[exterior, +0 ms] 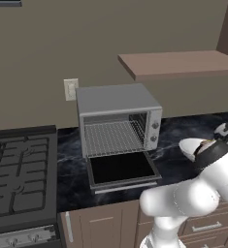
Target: Pick up the heated bread from the toaster oven and place it in the bowl. Then move the bread bowl to the dining counter.
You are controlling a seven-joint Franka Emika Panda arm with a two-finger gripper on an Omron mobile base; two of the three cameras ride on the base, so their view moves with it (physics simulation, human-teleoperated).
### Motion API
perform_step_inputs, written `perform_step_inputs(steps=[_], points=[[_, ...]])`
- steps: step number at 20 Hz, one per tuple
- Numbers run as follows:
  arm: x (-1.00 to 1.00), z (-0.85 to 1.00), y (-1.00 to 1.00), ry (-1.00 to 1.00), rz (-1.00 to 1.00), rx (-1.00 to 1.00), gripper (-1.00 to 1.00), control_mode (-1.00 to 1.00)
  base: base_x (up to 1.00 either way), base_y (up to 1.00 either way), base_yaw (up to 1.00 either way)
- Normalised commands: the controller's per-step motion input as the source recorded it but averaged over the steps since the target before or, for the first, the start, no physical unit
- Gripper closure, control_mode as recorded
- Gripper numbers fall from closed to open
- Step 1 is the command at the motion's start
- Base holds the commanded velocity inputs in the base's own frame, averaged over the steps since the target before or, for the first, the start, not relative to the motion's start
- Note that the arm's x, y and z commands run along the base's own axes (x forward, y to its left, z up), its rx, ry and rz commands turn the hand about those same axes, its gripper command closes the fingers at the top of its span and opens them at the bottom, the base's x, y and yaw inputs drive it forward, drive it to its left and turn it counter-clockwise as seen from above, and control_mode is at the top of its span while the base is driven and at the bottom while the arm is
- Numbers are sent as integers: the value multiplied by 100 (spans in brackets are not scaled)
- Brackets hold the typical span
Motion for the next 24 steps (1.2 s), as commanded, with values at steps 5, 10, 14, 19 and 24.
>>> perform_step_inputs(steps=[5,10,14,19,24], points=[[-59,86,49,-19,-2,0,100,-100,0,0,0],[-33,100,94,-30,0,-9,100,-100,0,0,0],[-14,100,100,-27,0,-15,100,-100,0,0,0],[0,99,100,-17,0,-17,100,-100,0,0,0],[5,81,100,-4,10,-14,100,-100,0,0,0]])
